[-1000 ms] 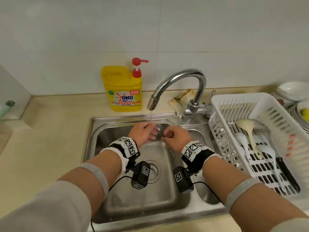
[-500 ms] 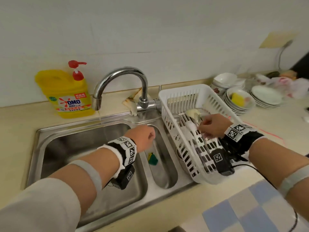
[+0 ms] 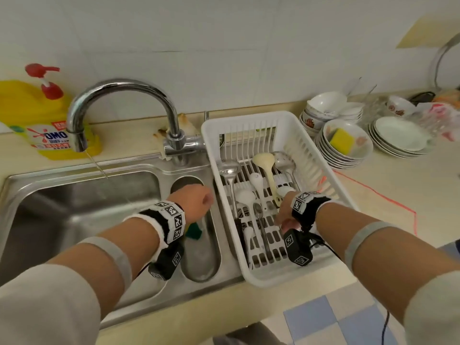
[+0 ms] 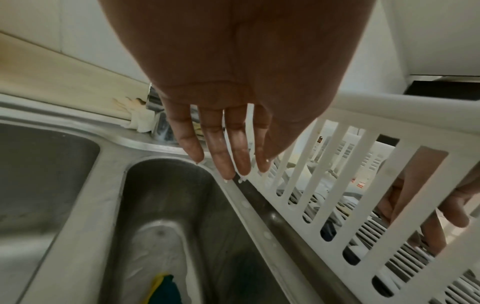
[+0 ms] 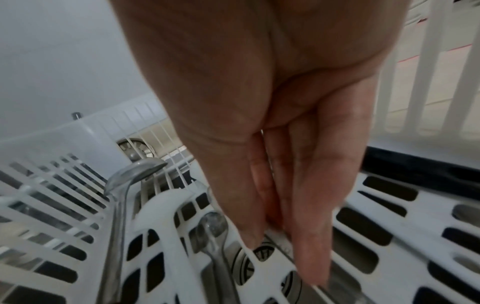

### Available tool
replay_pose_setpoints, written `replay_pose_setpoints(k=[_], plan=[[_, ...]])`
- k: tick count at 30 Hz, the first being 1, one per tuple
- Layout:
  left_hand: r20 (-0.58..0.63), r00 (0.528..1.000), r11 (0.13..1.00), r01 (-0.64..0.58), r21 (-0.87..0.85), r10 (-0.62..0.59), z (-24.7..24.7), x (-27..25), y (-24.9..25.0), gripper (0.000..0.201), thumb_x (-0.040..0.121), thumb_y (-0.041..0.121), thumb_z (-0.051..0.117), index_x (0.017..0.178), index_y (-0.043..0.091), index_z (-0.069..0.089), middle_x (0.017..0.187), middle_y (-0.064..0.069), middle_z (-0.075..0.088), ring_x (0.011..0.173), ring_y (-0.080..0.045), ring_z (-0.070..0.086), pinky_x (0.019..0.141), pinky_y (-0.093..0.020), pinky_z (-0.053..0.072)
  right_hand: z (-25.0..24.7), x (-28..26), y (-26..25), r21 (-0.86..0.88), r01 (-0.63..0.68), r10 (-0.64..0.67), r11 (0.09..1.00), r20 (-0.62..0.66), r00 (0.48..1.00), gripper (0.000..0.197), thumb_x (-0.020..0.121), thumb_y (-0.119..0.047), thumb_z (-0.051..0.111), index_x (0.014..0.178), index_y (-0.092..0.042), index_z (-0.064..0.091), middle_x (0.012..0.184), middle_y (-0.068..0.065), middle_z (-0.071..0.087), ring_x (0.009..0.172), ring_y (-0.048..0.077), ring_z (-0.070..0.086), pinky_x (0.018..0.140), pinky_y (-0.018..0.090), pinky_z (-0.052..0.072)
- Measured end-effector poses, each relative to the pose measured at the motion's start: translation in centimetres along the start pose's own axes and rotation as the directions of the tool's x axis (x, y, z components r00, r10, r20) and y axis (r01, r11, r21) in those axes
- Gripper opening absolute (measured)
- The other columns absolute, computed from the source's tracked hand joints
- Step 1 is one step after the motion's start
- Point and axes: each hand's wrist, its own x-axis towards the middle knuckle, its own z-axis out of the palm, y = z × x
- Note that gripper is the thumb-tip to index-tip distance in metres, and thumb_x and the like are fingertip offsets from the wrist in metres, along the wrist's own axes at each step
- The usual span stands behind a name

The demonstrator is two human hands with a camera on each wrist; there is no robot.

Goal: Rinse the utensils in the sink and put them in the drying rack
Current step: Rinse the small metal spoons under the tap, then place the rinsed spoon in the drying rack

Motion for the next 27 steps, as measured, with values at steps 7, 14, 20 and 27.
replay_pose_setpoints(k=[7, 14, 20, 27], plan=[[-0.006, 0.999, 0.996, 0.032, -0.077, -0.033, 0.6, 0.6, -0.5, 0.016, 0.098, 0.029, 0.05, 0.101, 0.03, 0.065, 0.101, 0.01, 0.065, 0.095, -0.012, 0.061, 0.087, -0.031, 0.051, 0.5, 1.1, 1.3, 0.076, -0.027, 0.024, 0.997, 0.045, 0.999, 0.019, 0.081, -0.005, 0.079, 0.076, -0.006, 0.06, 0.076, 0.01, 0.066, 0.062, 0.017, 0.064, 0.042, 0.018, 0.049], [0.011, 1.0, 0.995, 0.03, -0.099, -0.029, 0.7, 0.4, -1.2, 0.016, 0.097, 0.027, 0.052, 0.102, 0.03, 0.067, 0.103, 0.011, 0.067, 0.097, -0.011, 0.062, 0.09, -0.032, 0.052, 0.4, 1.2, 1.3, -0.147, -0.108, 0.106, 0.983, -0.021, 0.994, 0.045, 0.079, -0.051, 0.078, 0.092, -0.009, 0.075, 0.084, 0.006, 0.077, 0.062, 0.017, 0.064, 0.063, 0.026, 0.054], [0.017, 1.0, 0.995, 0.005, -0.1, -0.004, -0.3, 0.5, -1.3, 0.015, 0.095, 0.029, 0.054, 0.1, 0.032, 0.067, 0.105, 0.011, 0.068, 0.097, -0.011, 0.063, 0.092, -0.034, 0.053, -0.2, 0.5, 1.4, 0.155, -0.057, 0.063, 0.986, -0.029, 0.998, 0.031, 0.081, -0.031, 0.081, 0.088, -0.002, 0.072, 0.073, 0.01, 0.076, 0.065, 0.021, 0.075, 0.053, 0.025, 0.057], [-0.084, 0.996, 0.998, 0.014, -0.066, -0.02, -4.3, 0.2, -1.4, 0.02, 0.099, 0.032, 0.05, 0.101, 0.022, 0.067, 0.101, 0.004, 0.067, 0.094, -0.014, 0.063, 0.088, -0.031, 0.05, -3.5, -2.4, -4.5, 0.216, 0.327, -0.277, 0.92, -0.231, 0.933, 0.014, 0.095, -0.023, 0.065, 0.096, -0.01, 0.07, 0.089, 0.009, 0.075, 0.072, 0.019, 0.072, 0.055, 0.025, 0.055]])
